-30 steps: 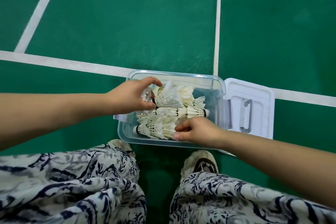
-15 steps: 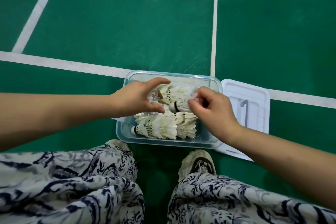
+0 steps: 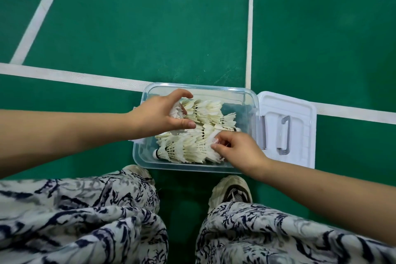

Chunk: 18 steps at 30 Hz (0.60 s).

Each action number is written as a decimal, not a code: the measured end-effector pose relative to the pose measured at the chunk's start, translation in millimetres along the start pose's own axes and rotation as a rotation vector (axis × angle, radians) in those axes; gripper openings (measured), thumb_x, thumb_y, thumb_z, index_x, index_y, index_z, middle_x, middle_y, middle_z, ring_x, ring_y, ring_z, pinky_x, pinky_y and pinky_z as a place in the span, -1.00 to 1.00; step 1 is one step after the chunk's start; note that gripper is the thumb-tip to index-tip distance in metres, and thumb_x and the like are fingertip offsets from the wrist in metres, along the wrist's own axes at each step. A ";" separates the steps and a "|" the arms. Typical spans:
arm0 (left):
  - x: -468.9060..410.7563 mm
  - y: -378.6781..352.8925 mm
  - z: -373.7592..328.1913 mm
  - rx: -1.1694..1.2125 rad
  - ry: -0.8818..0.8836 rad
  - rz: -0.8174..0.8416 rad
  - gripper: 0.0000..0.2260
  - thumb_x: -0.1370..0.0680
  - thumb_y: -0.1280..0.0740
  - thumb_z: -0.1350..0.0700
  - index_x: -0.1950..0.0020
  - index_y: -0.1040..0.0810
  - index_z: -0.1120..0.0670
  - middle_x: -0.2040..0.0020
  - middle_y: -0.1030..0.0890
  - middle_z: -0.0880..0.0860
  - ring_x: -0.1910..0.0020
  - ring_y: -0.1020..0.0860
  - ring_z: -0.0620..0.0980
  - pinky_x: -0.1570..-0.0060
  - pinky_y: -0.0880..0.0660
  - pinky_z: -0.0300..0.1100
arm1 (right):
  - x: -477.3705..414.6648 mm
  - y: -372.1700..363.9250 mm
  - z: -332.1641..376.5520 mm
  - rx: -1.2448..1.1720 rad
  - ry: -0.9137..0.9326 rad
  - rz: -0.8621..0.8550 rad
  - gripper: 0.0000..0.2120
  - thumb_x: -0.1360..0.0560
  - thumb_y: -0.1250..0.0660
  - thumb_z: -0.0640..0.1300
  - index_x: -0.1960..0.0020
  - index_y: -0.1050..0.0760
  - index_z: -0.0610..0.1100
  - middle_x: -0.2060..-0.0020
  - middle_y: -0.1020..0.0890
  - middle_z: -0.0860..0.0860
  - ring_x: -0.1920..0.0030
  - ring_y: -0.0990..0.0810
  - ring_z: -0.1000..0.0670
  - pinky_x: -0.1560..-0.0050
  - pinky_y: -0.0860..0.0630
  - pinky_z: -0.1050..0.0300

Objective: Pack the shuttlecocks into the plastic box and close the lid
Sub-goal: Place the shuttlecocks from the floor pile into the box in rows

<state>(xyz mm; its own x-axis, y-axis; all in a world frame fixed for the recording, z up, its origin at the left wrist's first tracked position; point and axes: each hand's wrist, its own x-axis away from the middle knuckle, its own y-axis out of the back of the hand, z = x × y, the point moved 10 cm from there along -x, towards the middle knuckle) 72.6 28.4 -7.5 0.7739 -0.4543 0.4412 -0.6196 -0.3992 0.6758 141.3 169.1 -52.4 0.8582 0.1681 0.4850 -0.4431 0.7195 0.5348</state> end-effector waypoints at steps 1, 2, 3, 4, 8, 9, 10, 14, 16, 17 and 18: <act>-0.2 -1.2 -1.9 -0.004 -0.004 0.008 -0.27 -0.22 -0.24 -0.33 -0.34 -0.26 -0.10 0.27 -0.55 0.04 0.39 -0.41 -0.16 0.32 -0.34 -0.21 | -0.8 -4.4 -1.4 -0.009 -0.004 0.019 -0.89 -0.50 -0.33 -0.10 0.19 -0.51 -0.10 0.37 -0.53 0.06 0.30 -0.49 0.05 0.23 -0.41 0.18; -0.7 -2.9 -3.9 -0.005 -0.009 0.019 -0.26 -0.22 -0.24 -0.33 -0.35 -0.25 -0.10 0.23 -0.57 0.05 0.38 -0.41 -0.14 0.33 -0.34 -0.21 | -1.4 -9.1 -2.0 -0.015 -0.003 0.042 -0.92 -0.50 -0.33 -0.11 0.16 -0.52 -0.07 0.35 -0.53 0.07 0.29 -0.50 0.05 0.24 -0.40 0.19; -1.5 -4.8 -5.7 -0.007 -0.016 0.028 -0.25 -0.22 -0.24 -0.34 -0.36 -0.24 -0.10 0.13 -0.60 0.09 0.34 -0.43 -0.09 0.30 -0.33 -0.18 | -1.8 -13.8 -2.1 -0.011 0.000 0.066 -0.94 -0.51 -0.32 -0.11 0.13 -0.53 -0.07 0.32 -0.55 0.05 0.27 -0.51 0.04 0.24 -0.39 0.20; -2.6 -6.9 -7.1 -0.016 -0.026 0.034 -0.26 -0.23 -0.25 -0.33 -0.36 -0.23 -0.11 0.00 -0.61 0.12 0.27 -0.46 -0.03 0.25 -0.32 -0.17 | -2.2 -18.0 -2.0 0.006 0.003 0.091 -0.95 -0.51 -0.32 -0.12 0.11 -0.53 -0.07 0.29 -0.56 0.03 0.24 -0.52 0.04 0.23 -0.36 0.21; -6.8 -19.5 -11.7 -0.055 -0.075 0.076 -0.30 -0.32 -0.33 -0.26 -0.39 -0.20 -0.09 -0.23 -0.53 0.05 0.10 -0.54 0.05 0.15 -0.30 -0.22 | -9.5 -35.1 0.5 0.182 0.037 0.225 -0.88 -0.51 -0.29 -0.13 0.20 -0.43 -0.07 0.19 -0.51 -0.01 0.14 -0.45 0.00 0.23 -0.23 0.18; -8.0 -23.2 -12.3 -0.065 -0.084 0.094 -0.28 -0.31 -0.31 -0.27 -0.39 -0.19 -0.08 -0.27 -0.51 0.06 0.04 -0.54 0.06 0.11 -0.31 -0.23 | -11.6 -39.6 -1.6 0.202 0.023 0.266 -0.88 -0.52 -0.28 -0.14 0.19 -0.44 -0.12 0.17 -0.51 -0.04 0.12 -0.45 -0.02 0.21 -0.25 0.17; -9.3 -26.5 -12.0 -0.079 -0.088 0.110 -0.27 -0.31 -0.31 -0.27 -0.40 -0.18 -0.07 -0.30 -0.49 0.07 0.00 -0.54 0.05 0.08 -0.31 -0.24 | -13.1 -44.0 -3.9 0.208 0.005 0.308 -0.88 -0.52 -0.27 -0.15 0.16 -0.46 -0.17 0.14 -0.52 -0.08 0.10 -0.45 -0.03 0.17 -0.30 0.16; -13.3 -33.0 -10.3 -0.116 -0.087 0.140 -0.28 -0.36 -0.37 -0.20 -0.42 -0.16 -0.06 -0.31 -0.48 0.07 -0.01 -0.52 0.01 0.09 -0.26 -0.27 | -15.4 -54.9 -13.3 0.179 -0.069 0.427 -0.78 -0.55 -0.22 -0.15 -0.08 -0.52 -0.27 -0.08 -0.58 -0.16 -0.09 -0.50 -0.12 -0.07 -0.42 0.13; -14.4 -35.0 -11.2 -0.125 -0.100 0.142 -0.27 -0.35 -0.38 -0.20 -0.42 -0.16 -0.05 -0.31 -0.48 0.06 -0.06 -0.54 0.07 0.09 -0.28 -0.26 | -13.8 -55.3 -14.4 0.136 -0.092 0.452 -0.77 -0.55 -0.22 -0.15 -0.12 -0.53 -0.24 -0.12 -0.58 -0.13 -0.11 -0.50 -0.07 -0.03 -0.37 0.23; -14.7 -36.0 -12.0 -0.128 -0.107 0.143 -0.27 -0.35 -0.38 -0.20 -0.42 -0.16 -0.05 -0.31 -0.48 0.06 -0.08 -0.54 0.08 0.07 -0.29 -0.25 | -12.7 -55.7 -15.5 0.101 -0.105 0.464 -0.77 -0.55 -0.23 -0.14 -0.13 -0.53 -0.22 -0.12 -0.58 -0.11 -0.10 -0.49 -0.04 -0.03 -0.35 0.25; -14.6 -36.8 -12.8 -0.129 -0.114 0.145 -0.26 -0.34 -0.39 -0.20 -0.42 -0.16 -0.05 -0.31 -0.48 0.05 -0.10 -0.53 0.08 0.06 -0.30 -0.26 | -11.2 -56.1 -15.6 0.070 -0.119 0.478 -0.77 -0.54 -0.25 -0.12 -0.13 -0.54 -0.19 -0.12 -0.59 -0.08 -0.10 -0.50 -0.02 -0.05 -0.37 0.24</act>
<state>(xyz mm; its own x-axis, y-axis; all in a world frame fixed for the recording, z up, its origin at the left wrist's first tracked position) 85.8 59.9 -31.2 0.6534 -0.5893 0.4752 -0.6960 -0.2208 0.6833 160.6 137.4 -98.6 0.5208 0.3875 0.7606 -0.8000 0.5325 0.2764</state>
